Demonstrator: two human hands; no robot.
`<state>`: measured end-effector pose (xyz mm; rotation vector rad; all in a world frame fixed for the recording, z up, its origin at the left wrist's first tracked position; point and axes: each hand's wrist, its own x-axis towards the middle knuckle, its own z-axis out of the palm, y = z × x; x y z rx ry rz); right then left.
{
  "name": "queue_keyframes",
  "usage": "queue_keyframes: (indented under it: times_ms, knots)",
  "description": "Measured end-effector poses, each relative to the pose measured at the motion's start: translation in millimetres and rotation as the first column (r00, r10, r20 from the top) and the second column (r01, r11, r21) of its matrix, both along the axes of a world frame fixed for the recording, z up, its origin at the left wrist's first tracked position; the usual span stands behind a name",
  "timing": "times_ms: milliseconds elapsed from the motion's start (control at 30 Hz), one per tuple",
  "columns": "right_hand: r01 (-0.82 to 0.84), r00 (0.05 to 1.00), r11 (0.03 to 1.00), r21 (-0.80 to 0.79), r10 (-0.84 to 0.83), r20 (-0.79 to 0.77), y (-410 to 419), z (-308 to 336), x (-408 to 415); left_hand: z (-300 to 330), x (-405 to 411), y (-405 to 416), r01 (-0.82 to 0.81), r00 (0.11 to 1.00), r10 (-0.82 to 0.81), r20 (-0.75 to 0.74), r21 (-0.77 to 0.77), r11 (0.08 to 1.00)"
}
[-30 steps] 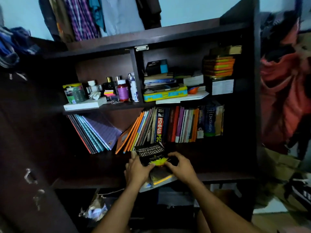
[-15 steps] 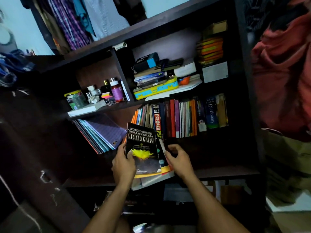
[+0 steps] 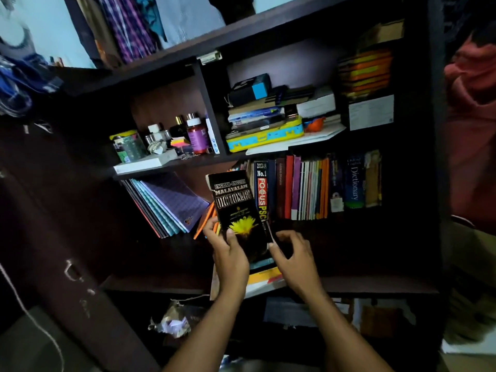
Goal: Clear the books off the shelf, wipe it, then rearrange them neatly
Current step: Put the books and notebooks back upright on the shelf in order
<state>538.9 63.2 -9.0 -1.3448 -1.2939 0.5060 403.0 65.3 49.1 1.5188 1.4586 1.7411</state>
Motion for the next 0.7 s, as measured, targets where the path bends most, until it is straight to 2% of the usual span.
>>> queue_keyframes:
  times_ms: [100,200,300,400,467,533,600,700]
  knots:
    - [0.010,1.000,0.989,-0.148,-0.006,0.029,13.0,3.0,2.1,-10.7,-7.6,10.1,0.084,0.995,-0.090,-0.049,-0.117,0.990]
    - [-0.125,0.989,0.939,-0.320,0.145,0.041,26.1,12.5,-7.2,-22.8,-20.9,16.7,0.070,0.992,-0.092,-0.088,-0.224,0.972]
    - [-0.239,0.950,0.909,-0.341,0.291,0.110,32.6,13.7,-32.8,-23.4,-41.8,26.0,-0.027,0.990,-0.008,-0.138,-0.246,0.969]
    - [-0.323,0.922,0.873,-0.364,0.378,0.089,39.7,16.7,-52.0,-26.8,-72.4,35.0,-0.088,0.980,0.040,-0.195,-0.246,0.965]
    - [-0.300,0.940,0.884,-0.359,0.339,0.049,52.6,20.4,-56.9,-29.8,-87.7,38.1,-0.098,0.979,0.046,-0.198,-0.262,0.960]
    - [-0.213,0.974,0.921,-0.325,0.225,-0.002,69.1,30.4,-58.0,-31.1,-91.8,38.6,-0.100,0.979,0.045,-0.197,-0.283,0.954]
    - [-0.129,0.991,0.961,-0.244,0.119,-0.056,91.7,48.0,-61.1,-32.4,-91.9,39.3,-0.096,0.984,0.044,-0.174,-0.306,0.947]
    - [-0.060,0.993,0.992,-0.111,0.048,-0.106,130.8,86.4,-73.0,-30.6,-91.8,41.3,-0.100,0.987,0.052,-0.149,-0.330,0.939]
